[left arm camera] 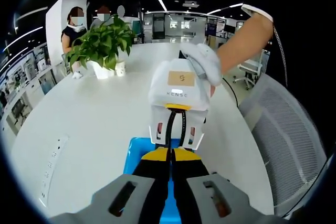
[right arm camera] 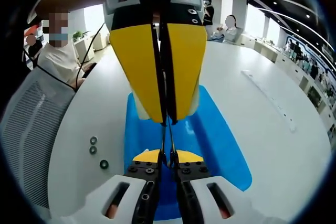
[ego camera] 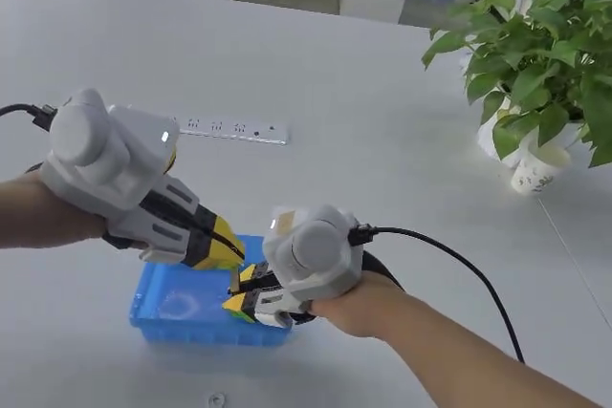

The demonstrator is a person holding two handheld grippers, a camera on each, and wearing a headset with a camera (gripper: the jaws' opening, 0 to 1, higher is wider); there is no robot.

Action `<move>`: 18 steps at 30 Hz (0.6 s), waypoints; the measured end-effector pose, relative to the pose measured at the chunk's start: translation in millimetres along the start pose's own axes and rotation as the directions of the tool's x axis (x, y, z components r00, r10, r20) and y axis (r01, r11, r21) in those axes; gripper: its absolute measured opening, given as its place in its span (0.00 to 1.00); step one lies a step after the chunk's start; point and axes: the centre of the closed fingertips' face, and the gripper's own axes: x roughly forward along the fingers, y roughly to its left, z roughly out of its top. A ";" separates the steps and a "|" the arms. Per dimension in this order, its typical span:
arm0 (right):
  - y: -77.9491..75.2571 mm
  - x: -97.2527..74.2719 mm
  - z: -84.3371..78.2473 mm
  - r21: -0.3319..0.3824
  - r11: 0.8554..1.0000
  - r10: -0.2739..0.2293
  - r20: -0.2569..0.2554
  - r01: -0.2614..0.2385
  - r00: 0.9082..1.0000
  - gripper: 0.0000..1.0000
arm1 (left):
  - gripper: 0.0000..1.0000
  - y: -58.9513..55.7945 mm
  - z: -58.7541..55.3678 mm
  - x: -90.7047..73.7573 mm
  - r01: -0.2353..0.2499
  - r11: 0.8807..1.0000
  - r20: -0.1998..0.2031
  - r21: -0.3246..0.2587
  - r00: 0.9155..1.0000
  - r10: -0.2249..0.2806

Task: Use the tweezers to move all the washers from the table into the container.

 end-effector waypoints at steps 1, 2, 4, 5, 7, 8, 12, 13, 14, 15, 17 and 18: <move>-0.2 0.4 -0.7 -0.004 1.000 0.001 -0.004 -0.001 1.000 0.10 | 0.03 0.0 -0.4 0.3 0.000 1.000 0.002 -0.002 1.000 0.000; -0.1 0.9 -1.4 -0.005 1.000 0.003 -0.007 -0.003 1.000 0.10 | 0.03 0.2 -1.1 0.8 0.001 1.000 0.003 -0.003 1.000 -0.001; -0.1 2.0 -2.8 -0.009 1.000 0.006 -0.013 -0.006 1.000 0.10 | 0.03 0.4 -2.3 1.7 0.001 1.000 0.005 -0.006 1.000 -0.001; -0.2 2.9 -3.7 -0.014 1.000 0.008 -0.017 -0.008 1.000 0.10 | 0.03 0.3 -3.1 2.1 0.002 1.000 0.005 -0.007 1.000 -0.002; 0.1 4.0 -4.7 -0.014 1.000 0.010 -0.020 -0.011 1.000 0.10 | 0.03 0.1 -4.3 2.7 0.003 1.000 0.004 -0.008 1.000 -0.003; 0.3 3.9 -4.0 -0.021 1.000 0.010 -0.020 -0.010 1.000 0.10 | 0.03 0.1 -4.1 2.8 0.004 1.000 0.008 -0.010 1.000 -0.004; 1.6 3.8 -4.5 -0.022 1.000 0.015 -0.031 -0.015 0.999 0.11 | 0.03 0.4 -4.8 2.6 0.003 1.000 0.009 -0.013 1.000 -0.003; 1.2 4.0 -4.7 -0.025 1.000 0.014 -0.032 -0.015 0.999 0.11 | 0.03 0.5 -4.7 2.6 0.002 1.000 0.009 -0.012 1.000 -0.002; 1.0 4.0 -4.6 -0.025 1.000 0.014 -0.031 -0.015 0.999 0.11 | 0.03 0.4 -4.5 2.5 0.002 1.000 0.009 -0.011 1.000 -0.002; 1.2 3.7 -4.3 -0.024 1.000 0.015 -0.030 -0.016 0.999 0.11 | 0.03 0.2 -4.2 2.5 0.003 1.000 0.009 -0.010 1.000 -0.003; 1.3 2.5 -3.9 -0.028 1.000 0.012 -0.030 -0.013 0.999 0.11 | 0.03 0.2 -3.6 2.2 0.002 1.000 0.010 -0.009 1.000 -0.002; 1.3 1.9 -3.6 -0.028 1.000 0.011 -0.029 -0.012 1.000 0.11 | 0.03 0.1 -2.7 2.0 0.001 1.000 0.012 -0.008 1.000 -0.001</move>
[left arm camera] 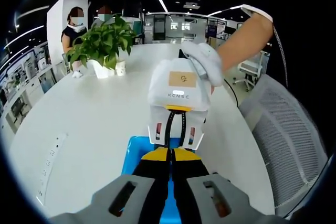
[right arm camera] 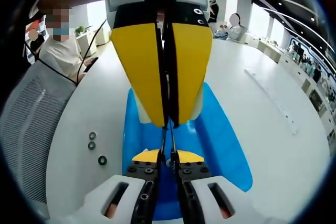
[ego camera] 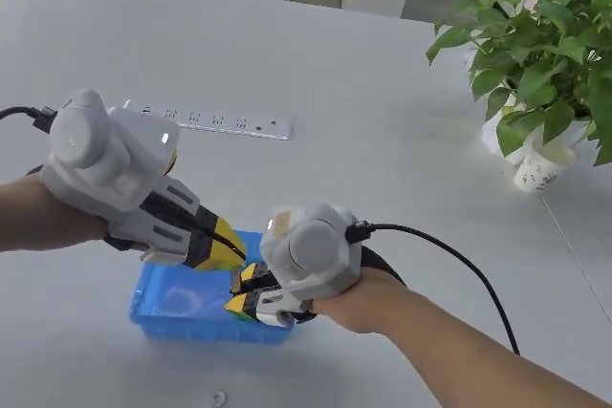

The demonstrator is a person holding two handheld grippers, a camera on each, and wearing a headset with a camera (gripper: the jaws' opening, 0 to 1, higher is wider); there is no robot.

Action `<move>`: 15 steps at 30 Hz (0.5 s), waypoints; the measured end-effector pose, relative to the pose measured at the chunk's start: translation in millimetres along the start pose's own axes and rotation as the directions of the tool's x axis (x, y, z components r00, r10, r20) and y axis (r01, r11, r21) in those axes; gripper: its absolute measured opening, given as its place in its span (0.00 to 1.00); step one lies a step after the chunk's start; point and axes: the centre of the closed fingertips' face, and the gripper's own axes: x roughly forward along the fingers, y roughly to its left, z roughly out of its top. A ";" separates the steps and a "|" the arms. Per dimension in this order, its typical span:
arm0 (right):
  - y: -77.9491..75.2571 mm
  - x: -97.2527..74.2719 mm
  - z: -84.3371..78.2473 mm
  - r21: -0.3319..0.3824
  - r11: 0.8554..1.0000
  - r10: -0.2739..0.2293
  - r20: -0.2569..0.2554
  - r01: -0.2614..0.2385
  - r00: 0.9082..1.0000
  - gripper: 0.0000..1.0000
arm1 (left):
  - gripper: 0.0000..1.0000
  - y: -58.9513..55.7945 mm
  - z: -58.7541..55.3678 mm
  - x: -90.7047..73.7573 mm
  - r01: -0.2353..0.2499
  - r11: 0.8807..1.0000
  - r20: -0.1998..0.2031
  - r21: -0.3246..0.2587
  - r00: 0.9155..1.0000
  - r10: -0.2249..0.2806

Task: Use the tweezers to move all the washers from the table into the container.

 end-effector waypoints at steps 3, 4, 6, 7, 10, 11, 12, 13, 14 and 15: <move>0.1 -2.9 0.7 -0.003 1.000 -0.006 0.003 0.006 1.000 0.11 | 0.03 -0.3 2.0 -0.7 -0.002 1.000 0.004 0.001 1.000 0.002; 0.2 -4.0 0.9 -0.004 1.000 -0.007 0.004 0.007 1.000 0.11 | 0.03 -0.4 2.8 -0.9 -0.002 1.000 0.006 0.001 1.000 0.002; 0.1 -5.2 1.3 -0.007 1.000 -0.010 0.006 0.010 1.000 0.11 | 0.03 -0.7 3.9 -1.1 -0.003 1.000 0.008 0.001 1.000 0.003; -0.2 -5.5 1.7 -0.006 1.000 -0.009 0.007 0.010 1.000 0.11 | 0.03 -1.1 4.7 -1.2 -0.004 1.000 0.009 0.001 1.000 0.003; 0.3 -7.5 3.2 -0.007 1.000 -0.009 0.015 0.009 1.000 0.11 | 0.03 -2.1 7.1 -2.5 -0.003 1.000 0.008 0.002 1.000 0.003; 0.4 -8.0 4.1 -0.006 1.000 -0.009 0.018 0.009 1.000 0.11 | 0.03 -2.6 7.9 -3.2 -0.003 1.000 0.007 0.002 1.000 0.003; 1.0 -9.1 5.7 -0.007 1.000 -0.009 0.024 0.009 1.000 0.11 | 0.03 -3.4 9.4 -4.6 -0.004 1.000 0.004 0.006 1.000 0.004; 0.8 -9.9 7.3 -0.008 1.000 -0.010 0.029 0.010 1.000 0.11 | 0.03 -4.4 10.9 -5.8 -0.004 1.000 0.003 0.011 1.000 0.004; 1.3 -10.5 8.3 -0.011 1.000 -0.009 0.031 0.010 0.999 0.11 | 0.03 -4.7 11.7 -6.8 -0.004 1.000 0.001 0.014 1.000 0.004; 1.5 -10.9 9.4 -0.013 1.000 -0.010 0.032 0.010 0.999 0.11 | 0.03 -5.2 12.8 -8.0 -0.005 1.000 0.000 0.017 1.000 0.005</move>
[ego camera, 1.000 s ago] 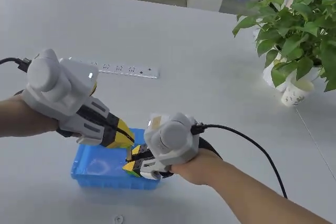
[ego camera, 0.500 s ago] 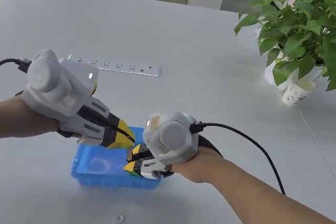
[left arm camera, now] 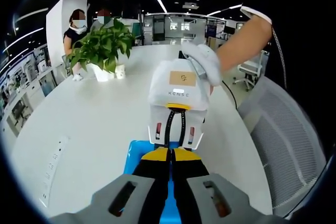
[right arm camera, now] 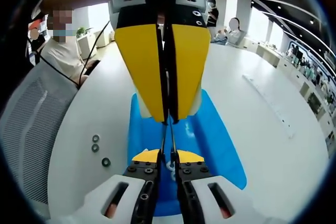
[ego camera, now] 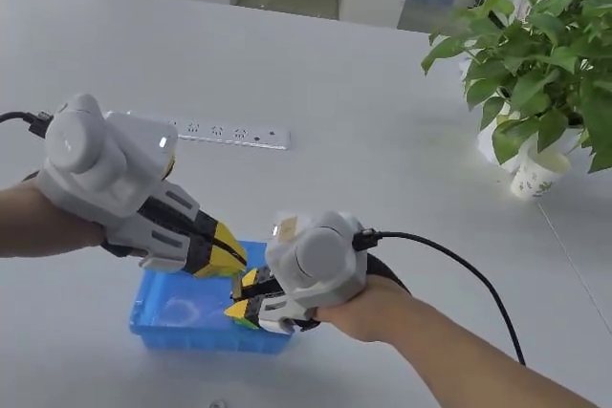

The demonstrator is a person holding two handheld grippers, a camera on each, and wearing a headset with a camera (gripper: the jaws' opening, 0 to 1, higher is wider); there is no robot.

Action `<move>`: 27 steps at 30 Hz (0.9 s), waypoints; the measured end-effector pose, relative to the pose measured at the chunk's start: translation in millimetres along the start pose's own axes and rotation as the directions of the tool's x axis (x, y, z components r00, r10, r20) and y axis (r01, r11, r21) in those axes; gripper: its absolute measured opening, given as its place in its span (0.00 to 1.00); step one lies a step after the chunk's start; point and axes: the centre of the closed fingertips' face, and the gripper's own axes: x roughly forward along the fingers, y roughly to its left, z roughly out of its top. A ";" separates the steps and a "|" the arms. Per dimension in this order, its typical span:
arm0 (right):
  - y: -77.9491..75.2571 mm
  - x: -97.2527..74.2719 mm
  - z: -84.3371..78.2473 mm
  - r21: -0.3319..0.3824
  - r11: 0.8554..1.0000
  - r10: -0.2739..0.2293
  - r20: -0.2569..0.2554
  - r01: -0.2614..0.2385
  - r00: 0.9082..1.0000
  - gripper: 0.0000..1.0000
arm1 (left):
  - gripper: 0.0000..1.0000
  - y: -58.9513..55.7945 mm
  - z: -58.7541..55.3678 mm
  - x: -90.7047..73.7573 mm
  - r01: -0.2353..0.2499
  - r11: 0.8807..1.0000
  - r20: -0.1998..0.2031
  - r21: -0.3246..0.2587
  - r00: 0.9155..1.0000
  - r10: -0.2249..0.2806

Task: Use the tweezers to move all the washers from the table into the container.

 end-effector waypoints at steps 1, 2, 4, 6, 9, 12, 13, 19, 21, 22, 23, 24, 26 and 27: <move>0.0 -0.9 1.7 -0.004 1.000 -0.003 0.002 0.003 1.000 0.11 | 0.03 -0.2 0.8 -0.9 -0.001 1.000 -0.001 0.003 1.000 0.001; 0.0 -1.3 2.8 -0.005 1.000 -0.004 0.004 0.004 1.000 0.11 | 0.03 -0.5 1.5 -1.6 -0.002 1.000 -0.002 0.005 1.000 0.002; 0.5 -3.0 5.8 -0.007 1.000 -0.006 0.009 0.006 1.000 0.11 | 0.03 -1.2 3.6 -3.8 -0.005 1.000 -0.003 0.009 1.000 0.005; 0.9 -4.6 8.1 -0.008 1.000 -0.008 0.013 0.008 1.000 0.11 | 0.03 -1.7 5.4 -5.9 -0.007 1.000 -0.004 0.014 1.000 0.007; 1.0 -7.5 10.9 -0.015 1.000 -0.013 0.014 0.013 1.000 0.11 | 0.03 -2.8 8.5 -8.1 -0.010 1.000 -0.005 0.021 1.000 0.010; 0.4 -11.7 15.1 -0.018 1.000 -0.017 0.018 0.018 1.000 0.11 | 0.03 -2.9 13.4 -11.0 -0.017 1.000 -0.001 0.023 1.000 0.017; 0.2 -12.8 16.2 -0.020 1.000 -0.019 0.019 0.019 1.000 0.11 | 0.03 -2.7 14.6 -11.9 -0.019 1.000 0.001 0.019 1.000 0.019; 2.1 -19.3 24.6 -0.026 0.999 -0.024 0.032 0.024 0.999 0.12 | 0.03 -5.0 22.2 -18.8 -0.022 0.999 -0.001 0.022 1.000 0.022; 2.1 -21.4 27.6 -0.024 0.999 -0.030 0.039 0.031 0.999 0.12 | 0.03 -5.4 25.0 -20.8 -0.026 0.999 -0.003 0.022 1.000 0.026; 2.6 -23.0 29.4 -0.022 0.999 -0.034 0.045 0.035 0.998 0.12 | 0.03 -6.7 27.1 -22.0 -0.026 0.999 -0.006 0.026 1.000 0.026; 3.6 -24.5 31.0 -0.022 0.999 -0.038 0.050 0.039 0.998 0.12 | 0.03 -8.4 29.1 -23.2 -0.025 0.999 -0.010 0.033 1.000 0.025; 4.5 -25.5 32.2 -0.022 0.999 -0.039 0.053 0.040 0.998 0.12 | 0.03 -9.4 30.1 -23.8 -0.025 0.999 -0.011 0.036 1.000 0.025; 6.8 -27.4 33.8 -0.023 0.999 -0.042 0.056 0.043 0.998 0.12 | 0.03 -11.8 32.0 -24.8 -0.023 0.999 -0.012 0.041 1.000 0.023; 7.9 -28.7 34.6 -0.024 0.999 -0.043 0.058 0.044 0.997 0.12 | 0.03 -13.1 33.2 -25.4 -0.022 0.999 -0.011 0.043 1.000 0.023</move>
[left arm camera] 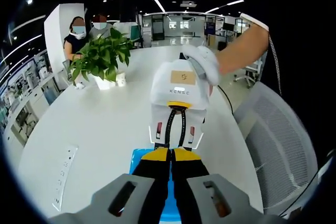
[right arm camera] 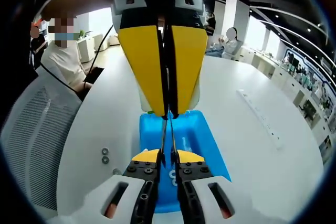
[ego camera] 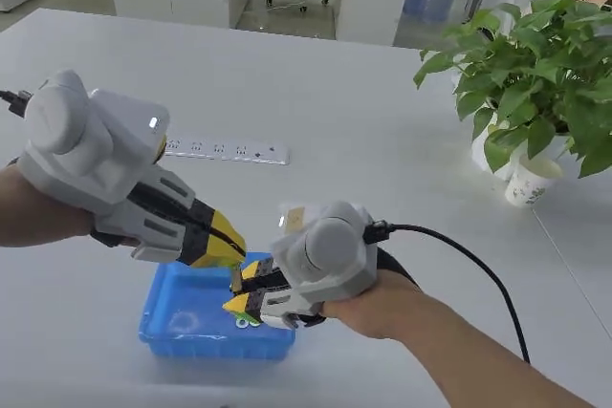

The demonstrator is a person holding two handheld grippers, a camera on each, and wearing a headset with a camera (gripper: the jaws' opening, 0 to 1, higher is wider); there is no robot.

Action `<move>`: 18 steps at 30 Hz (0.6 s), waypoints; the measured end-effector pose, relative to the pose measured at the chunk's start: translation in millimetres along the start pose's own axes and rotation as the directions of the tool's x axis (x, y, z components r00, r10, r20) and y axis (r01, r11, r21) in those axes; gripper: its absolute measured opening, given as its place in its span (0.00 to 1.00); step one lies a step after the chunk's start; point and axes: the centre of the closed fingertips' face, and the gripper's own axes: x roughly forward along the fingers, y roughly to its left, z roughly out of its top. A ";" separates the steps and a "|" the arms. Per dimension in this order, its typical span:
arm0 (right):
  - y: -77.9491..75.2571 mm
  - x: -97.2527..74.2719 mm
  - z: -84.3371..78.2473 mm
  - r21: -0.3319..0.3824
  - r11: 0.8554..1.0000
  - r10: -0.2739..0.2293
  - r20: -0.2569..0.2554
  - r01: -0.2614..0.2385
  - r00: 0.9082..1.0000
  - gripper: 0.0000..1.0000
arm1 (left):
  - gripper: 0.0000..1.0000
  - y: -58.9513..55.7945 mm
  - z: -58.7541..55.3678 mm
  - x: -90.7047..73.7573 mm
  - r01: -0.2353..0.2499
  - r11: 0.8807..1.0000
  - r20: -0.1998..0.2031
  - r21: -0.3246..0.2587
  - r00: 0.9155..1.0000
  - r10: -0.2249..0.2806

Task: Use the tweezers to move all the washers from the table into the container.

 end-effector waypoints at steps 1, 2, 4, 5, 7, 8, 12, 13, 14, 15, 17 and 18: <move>0.8 -0.8 0.4 0.001 1.000 0.000 0.000 0.000 1.000 0.12 | 0.03 -1.1 0.8 -0.3 0.000 1.000 0.000 0.000 1.000 0.000; 2.1 -2.0 1.2 -0.003 1.000 -0.001 -0.001 0.001 1.000 0.12 | 0.03 -2.4 1.9 -0.8 0.000 1.000 0.000 0.002 1.000 0.000; 4.2 -4.3 3.1 -0.010 1.000 -0.003 -0.002 0.003 1.000 0.12 | 0.03 -4.6 4.0 -1.7 0.000 1.000 0.002 0.005 1.000 0.000; 4.7 -5.1 4.0 -0.013 1.000 -0.005 -0.001 0.005 1.000 0.12 | 0.03 -5.8 5.5 -2.6 -0.001 1.000 0.003 0.006 1.000 0.001; 6.2 -7.4 6.4 -0.019 1.000 -0.010 0.003 0.010 1.000 0.12 | 0.03 -7.1 7.9 -4.7 -0.003 1.000 0.005 0.005 1.000 0.003; 7.1 -8.2 7.4 -0.019 1.000 -0.009 0.004 0.009 1.000 0.12 | 0.03 -7.7 8.7 -5.6 -0.003 1.000 0.005 0.002 1.000 0.003; 13.3 -11.4 9.9 -0.022 1.000 -0.007 0.007 0.007 1.000 0.12 | 0.03 -14.1 10.4 -6.8 0.003 1.000 0.004 0.005 1.000 -0.003; 14.8 -12.0 10.0 -0.022 1.000 -0.006 0.008 0.006 1.000 0.12 | 0.03 -15.5 10.3 -6.9 0.004 1.000 0.003 0.006 1.000 -0.004; 15.9 -12.6 10.2 -0.020 1.000 -0.006 0.010 0.006 1.000 0.12 | 0.03 -16.6 10.2 -6.9 0.006 1.000 0.002 0.006 1.000 -0.006; 18.0 -13.2 10.0 -0.015 1.000 -0.002 0.013 0.003 1.000 0.12 | 0.03 -17.8 10.2 -7.1 0.007 1.000 0.001 0.006 1.000 -0.007; 20.3 -14.0 9.8 -0.016 1.000 -0.004 0.015 0.004 1.000 0.12 | 0.03 -21.2 10.3 -7.3 0.008 1.000 0.001 0.005 1.000 -0.008; 21.8 -14.5 10.0 -0.013 1.000 -0.003 0.016 0.003 1.000 0.12 | 0.03 -23.3 10.7 -7.4 0.007 1.000 0.003 0.005 1.000 -0.007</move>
